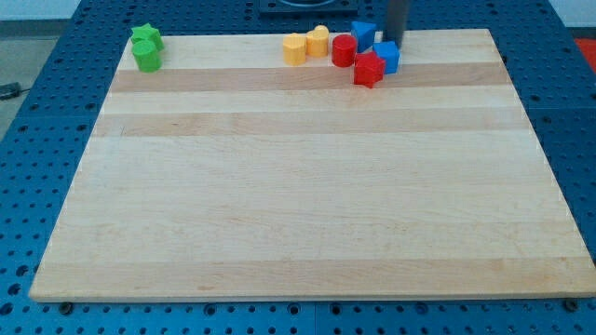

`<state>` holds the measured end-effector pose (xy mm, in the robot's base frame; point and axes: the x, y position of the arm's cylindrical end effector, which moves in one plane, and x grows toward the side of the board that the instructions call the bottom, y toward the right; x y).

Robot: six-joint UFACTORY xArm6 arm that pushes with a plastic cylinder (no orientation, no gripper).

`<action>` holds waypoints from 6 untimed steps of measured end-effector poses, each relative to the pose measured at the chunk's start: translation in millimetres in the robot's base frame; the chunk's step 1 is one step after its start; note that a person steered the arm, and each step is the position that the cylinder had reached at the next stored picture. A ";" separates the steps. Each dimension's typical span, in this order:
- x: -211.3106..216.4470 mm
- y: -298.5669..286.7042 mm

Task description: Push the blue cube into the red blocks

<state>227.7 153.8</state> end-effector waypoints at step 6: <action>70.8 -9.1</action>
